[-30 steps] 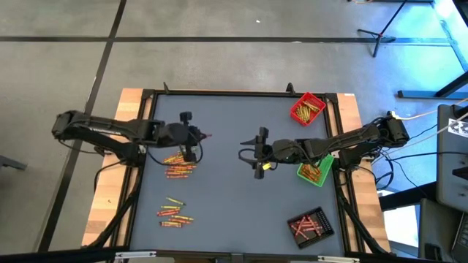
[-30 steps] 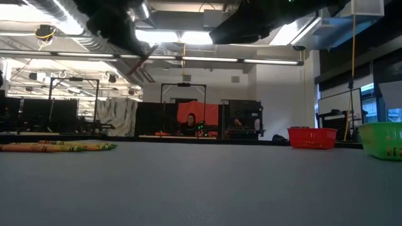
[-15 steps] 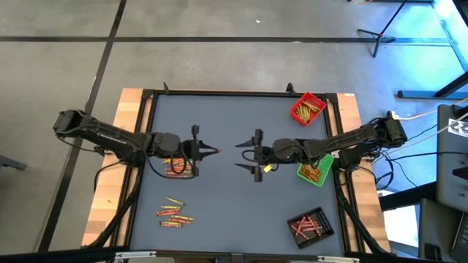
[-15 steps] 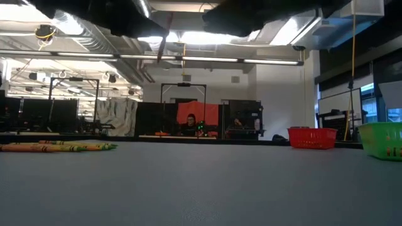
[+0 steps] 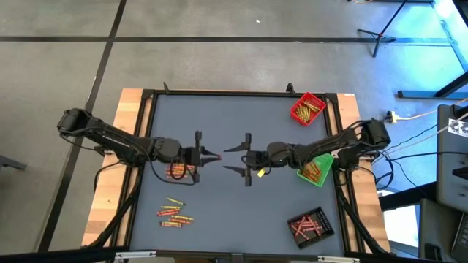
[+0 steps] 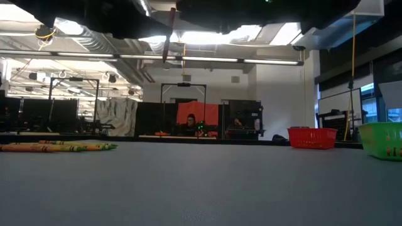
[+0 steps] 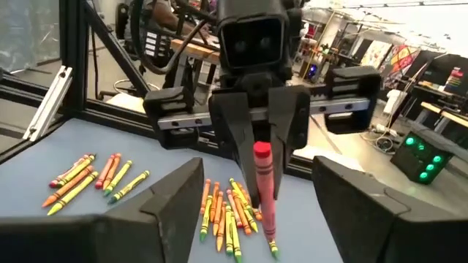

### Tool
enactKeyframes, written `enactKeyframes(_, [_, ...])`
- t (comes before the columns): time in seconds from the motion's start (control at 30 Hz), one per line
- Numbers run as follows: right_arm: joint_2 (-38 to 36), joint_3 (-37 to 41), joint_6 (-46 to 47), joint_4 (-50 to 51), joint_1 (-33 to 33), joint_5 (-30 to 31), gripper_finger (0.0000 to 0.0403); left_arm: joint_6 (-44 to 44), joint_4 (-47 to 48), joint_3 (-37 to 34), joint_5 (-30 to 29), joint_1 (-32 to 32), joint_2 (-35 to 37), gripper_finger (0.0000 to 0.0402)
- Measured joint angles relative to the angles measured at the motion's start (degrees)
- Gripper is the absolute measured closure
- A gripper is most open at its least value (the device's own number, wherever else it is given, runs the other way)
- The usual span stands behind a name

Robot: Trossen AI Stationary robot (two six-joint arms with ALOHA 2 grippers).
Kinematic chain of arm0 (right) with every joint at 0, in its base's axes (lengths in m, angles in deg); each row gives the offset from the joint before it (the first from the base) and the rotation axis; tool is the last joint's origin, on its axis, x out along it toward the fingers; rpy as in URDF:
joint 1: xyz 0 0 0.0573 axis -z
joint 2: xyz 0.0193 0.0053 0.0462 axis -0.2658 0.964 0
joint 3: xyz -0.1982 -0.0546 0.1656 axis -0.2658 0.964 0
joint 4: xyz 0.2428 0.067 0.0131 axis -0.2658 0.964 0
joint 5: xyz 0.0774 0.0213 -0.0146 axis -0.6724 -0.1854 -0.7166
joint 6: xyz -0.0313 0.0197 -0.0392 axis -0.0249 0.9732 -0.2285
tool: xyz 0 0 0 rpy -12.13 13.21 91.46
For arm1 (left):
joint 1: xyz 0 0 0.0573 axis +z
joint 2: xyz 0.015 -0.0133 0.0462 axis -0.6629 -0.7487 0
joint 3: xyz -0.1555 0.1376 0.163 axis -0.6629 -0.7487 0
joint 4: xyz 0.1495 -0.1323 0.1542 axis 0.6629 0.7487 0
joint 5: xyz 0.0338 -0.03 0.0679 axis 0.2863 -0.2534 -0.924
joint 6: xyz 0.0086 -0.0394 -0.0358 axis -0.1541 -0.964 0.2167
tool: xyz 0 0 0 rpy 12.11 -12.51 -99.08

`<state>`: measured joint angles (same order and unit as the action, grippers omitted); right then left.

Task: Sort crayons
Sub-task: Put the red crayon into the black bin

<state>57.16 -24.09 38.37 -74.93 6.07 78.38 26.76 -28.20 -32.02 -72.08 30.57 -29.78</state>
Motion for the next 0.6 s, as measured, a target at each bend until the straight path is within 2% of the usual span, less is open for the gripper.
enactKeyframes(0.33, [5.59,-5.84,-0.79,0.24,-0.02,-1.11,0.0211,0.06,-0.38,0.00,1.43,-0.11,0.00,0.0396])
enactKeyframes(0.43, [5.63,-6.40,-0.81,1.81,-0.02,-1.07,0.0247,0.08,-0.34,0.00,3.00,-0.10,0.00,0.0396])
enactKeyframes(0.6, [5.60,-6.44,-0.74,1.52,-0.02,-1.06,0.0333,0.08,-0.39,0.00,4.49,-0.14,0.00,0.0396])
